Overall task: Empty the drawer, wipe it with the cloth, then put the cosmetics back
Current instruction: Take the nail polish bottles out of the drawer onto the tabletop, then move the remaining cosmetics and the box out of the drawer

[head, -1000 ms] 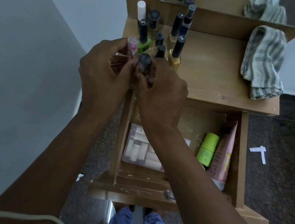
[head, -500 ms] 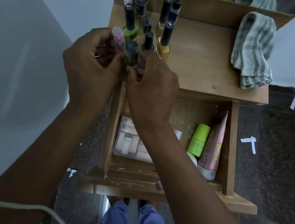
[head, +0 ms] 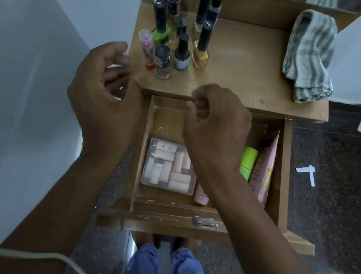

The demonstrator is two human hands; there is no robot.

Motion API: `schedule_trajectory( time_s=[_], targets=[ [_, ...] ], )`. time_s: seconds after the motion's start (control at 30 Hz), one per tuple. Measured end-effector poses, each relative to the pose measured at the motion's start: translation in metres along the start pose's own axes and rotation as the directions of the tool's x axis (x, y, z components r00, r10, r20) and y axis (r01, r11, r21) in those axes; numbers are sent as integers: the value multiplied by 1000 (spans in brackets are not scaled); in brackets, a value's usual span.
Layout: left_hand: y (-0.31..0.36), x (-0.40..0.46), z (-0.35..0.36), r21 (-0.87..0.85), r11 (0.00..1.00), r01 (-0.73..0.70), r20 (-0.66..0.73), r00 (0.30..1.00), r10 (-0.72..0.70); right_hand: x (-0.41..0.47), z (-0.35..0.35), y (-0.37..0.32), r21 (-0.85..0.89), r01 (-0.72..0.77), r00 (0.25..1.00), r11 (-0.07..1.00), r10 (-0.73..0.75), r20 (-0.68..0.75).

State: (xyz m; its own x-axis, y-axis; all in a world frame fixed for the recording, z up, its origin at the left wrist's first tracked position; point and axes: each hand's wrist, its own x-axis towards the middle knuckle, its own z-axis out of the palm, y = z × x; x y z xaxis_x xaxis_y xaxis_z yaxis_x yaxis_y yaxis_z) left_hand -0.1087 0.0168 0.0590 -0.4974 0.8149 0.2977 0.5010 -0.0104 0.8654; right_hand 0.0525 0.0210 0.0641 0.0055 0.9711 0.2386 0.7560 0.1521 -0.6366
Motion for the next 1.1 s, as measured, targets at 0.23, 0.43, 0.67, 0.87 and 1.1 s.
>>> schedule_trajectory(
  time_s=[0.23,0.43,0.67,0.87,1.1],
  targets=[
    [30,-62,2,34,997,-76,365,929,58,-22,-28,69,-348,-241,870,906,360,335],
    [7,-89,32,307,894,-327,777,628,-37,-34,-21,86,-473,-244,678,847,498,541],
    [-2,-95,45,456,745,-486,794,601,-94,-42,-15,82,-382,-385,619,840,542,569],
    [-1,-85,48,520,717,-465,788,585,-192,-53,-7,89,-337,-440,636,832,554,537],
    [-2,-81,39,547,619,-564,822,502,-269,-27,-48,65,-55,-404,826,913,390,407]
  ],
)
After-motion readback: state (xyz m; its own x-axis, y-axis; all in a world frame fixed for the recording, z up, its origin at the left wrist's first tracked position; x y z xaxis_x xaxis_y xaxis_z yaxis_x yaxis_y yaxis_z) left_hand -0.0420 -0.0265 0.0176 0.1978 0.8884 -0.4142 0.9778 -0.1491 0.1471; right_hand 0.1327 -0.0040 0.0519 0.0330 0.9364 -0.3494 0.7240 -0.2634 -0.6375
